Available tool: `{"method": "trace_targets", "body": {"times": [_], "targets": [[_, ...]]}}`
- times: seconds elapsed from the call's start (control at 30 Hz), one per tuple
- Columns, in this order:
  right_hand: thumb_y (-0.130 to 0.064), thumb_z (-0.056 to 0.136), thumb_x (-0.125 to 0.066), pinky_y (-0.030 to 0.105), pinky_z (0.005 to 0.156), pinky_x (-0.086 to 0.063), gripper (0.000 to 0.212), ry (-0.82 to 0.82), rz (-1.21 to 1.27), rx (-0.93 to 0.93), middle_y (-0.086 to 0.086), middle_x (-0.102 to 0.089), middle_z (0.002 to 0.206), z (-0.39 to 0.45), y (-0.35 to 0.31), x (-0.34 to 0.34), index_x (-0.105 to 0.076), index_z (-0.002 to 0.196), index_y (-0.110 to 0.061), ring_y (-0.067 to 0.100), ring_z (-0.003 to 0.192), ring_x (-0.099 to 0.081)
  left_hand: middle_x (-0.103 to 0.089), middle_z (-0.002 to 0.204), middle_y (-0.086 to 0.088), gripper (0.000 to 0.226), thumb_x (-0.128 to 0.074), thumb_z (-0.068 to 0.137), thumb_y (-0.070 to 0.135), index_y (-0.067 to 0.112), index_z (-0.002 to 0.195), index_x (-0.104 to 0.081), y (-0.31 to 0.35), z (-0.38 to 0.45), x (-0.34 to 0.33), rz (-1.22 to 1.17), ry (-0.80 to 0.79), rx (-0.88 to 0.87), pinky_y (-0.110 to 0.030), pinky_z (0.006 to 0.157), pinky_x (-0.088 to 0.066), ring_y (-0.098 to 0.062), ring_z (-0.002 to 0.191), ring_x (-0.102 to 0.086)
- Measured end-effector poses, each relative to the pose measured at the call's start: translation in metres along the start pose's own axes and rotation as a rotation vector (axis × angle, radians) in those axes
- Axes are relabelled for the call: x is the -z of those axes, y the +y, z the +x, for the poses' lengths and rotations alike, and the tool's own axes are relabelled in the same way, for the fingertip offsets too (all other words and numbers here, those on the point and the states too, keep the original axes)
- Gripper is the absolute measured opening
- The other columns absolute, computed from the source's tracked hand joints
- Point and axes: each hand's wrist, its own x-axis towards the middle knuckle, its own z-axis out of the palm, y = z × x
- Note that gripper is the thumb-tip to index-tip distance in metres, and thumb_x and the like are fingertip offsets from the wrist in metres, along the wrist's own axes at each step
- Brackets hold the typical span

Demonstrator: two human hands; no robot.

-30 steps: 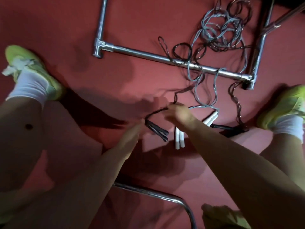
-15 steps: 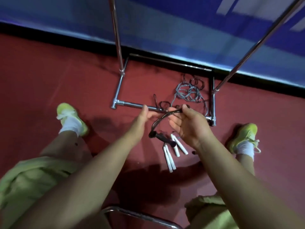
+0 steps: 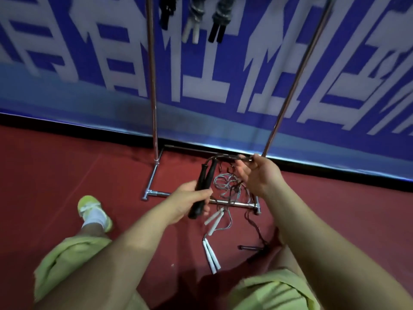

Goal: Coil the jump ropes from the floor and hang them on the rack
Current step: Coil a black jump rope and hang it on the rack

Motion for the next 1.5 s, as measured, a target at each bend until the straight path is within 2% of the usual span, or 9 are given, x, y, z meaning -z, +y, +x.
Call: {"method": "trace_targets", "body": {"times": [0.23,0.37,0.5,0.6,0.77,0.9,1.2,1.37,1.5], "targets": [[-0.037,0.1,-0.041,0.031,0.057,-0.045,0.038,0.016,-0.588,-0.13,0.008,-0.059,0.067,-0.038,0.017,0.025,-0.051,0.075,-0.011,0.021,0.056,-0.057,-0.055,0.062,-0.003,0.016,-0.046,0.094,-0.002,0.008,0.095,-0.058,0.036,-0.039,-0.02,0.017,-0.159,0.069,-0.027,0.048,-0.051,-0.013,0.047,-0.054],[-0.045,0.1,-0.04,0.025,0.052,-0.035,0.042,0.014,-1.071,0.164,0.003,-0.051,0.059,-0.05,0.011,0.031,-0.051,0.073,-0.014,0.016,0.049,-0.045,-0.052,0.059,-0.001,0.014,-0.045,0.093,-0.003,0.008,0.092,-0.055,0.052,-0.053,-0.031,0.099,-0.219,0.135,-0.025,0.045,-0.05,-0.01,0.045,-0.049],[-0.033,0.1,-0.044,0.028,0.083,-0.043,0.026,-0.354,-0.955,0.432,-0.001,-0.065,0.098,-0.067,0.001,0.021,-0.068,0.098,-0.022,0.011,0.086,-0.056,-0.049,0.059,0.0,0.018,-0.044,0.094,0.003,0.011,0.102,-0.058,0.06,-0.065,-0.032,0.168,-0.349,0.201,-0.022,0.045,-0.043,-0.007,0.043,-0.044],[-0.039,0.09,-0.051,0.031,0.079,-0.048,0.033,-0.571,-0.791,0.333,0.009,-0.063,0.085,-0.081,0.001,0.012,-0.063,0.091,-0.008,0.022,0.081,-0.059,-0.042,0.057,0.003,0.02,-0.049,0.09,0.025,0.015,0.104,-0.058,0.072,-0.073,-0.03,0.146,-0.453,0.214,-0.019,0.044,-0.036,-0.005,0.04,-0.036],[-0.056,0.093,-0.038,0.022,0.048,-0.038,0.055,-0.435,-0.867,0.34,0.002,-0.049,0.053,-0.099,0.001,-0.004,-0.05,0.063,-0.011,0.014,0.046,-0.044,-0.047,0.06,0.003,0.004,-0.048,0.092,0.01,0.013,0.093,-0.05,0.084,-0.089,-0.034,0.088,-0.407,0.065,-0.02,0.045,-0.04,-0.006,0.045,-0.041],[-0.076,0.084,-0.011,0.038,0.072,-0.044,0.082,-0.451,-1.073,0.36,0.008,-0.059,0.059,-0.097,0.013,-0.004,-0.059,0.058,-0.015,0.024,0.065,-0.056,-0.046,0.059,0.003,0.011,-0.057,0.079,0.012,0.015,0.088,-0.05,0.103,-0.093,-0.036,-0.227,-0.397,-0.053,-0.02,0.045,-0.041,-0.005,0.043,-0.041],[-0.043,0.103,-0.023,0.03,0.058,-0.029,0.036,-0.46,-1.302,0.672,-0.007,-0.033,0.065,-0.136,0.004,-0.021,-0.04,0.084,-0.019,0.007,0.056,-0.029,-0.04,0.051,0.006,0.034,-0.047,0.088,0.014,0.014,0.12,-0.055,0.114,-0.084,-0.042,-0.42,-0.226,-0.308,-0.019,0.041,-0.034,-0.003,0.036,-0.035],[-0.031,0.099,-0.044,0.032,0.07,-0.044,0.022,-0.291,-1.696,0.882,-0.003,-0.061,0.088,-0.164,-0.021,-0.043,-0.062,0.097,-0.018,0.013,0.08,-0.055,-0.049,0.054,0.002,0.032,-0.054,0.092,0.003,0.013,0.122,-0.055,0.115,-0.072,-0.024,0.31,0.014,-0.301,-0.022,0.047,-0.039,-0.01,0.045,-0.044],[-0.025,0.089,-0.065,0.017,0.062,-0.045,0.004,-0.312,-1.577,0.89,-0.013,-0.065,0.081,-0.188,-0.048,-0.057,-0.068,0.09,-0.027,0.001,0.072,-0.059,-0.052,0.062,0.003,0.021,-0.067,0.082,0.014,0.016,0.103,-0.063,0.114,-0.077,-0.019,0.75,-0.09,-0.189,-0.028,0.056,-0.045,-0.013,0.054,-0.05]]}}
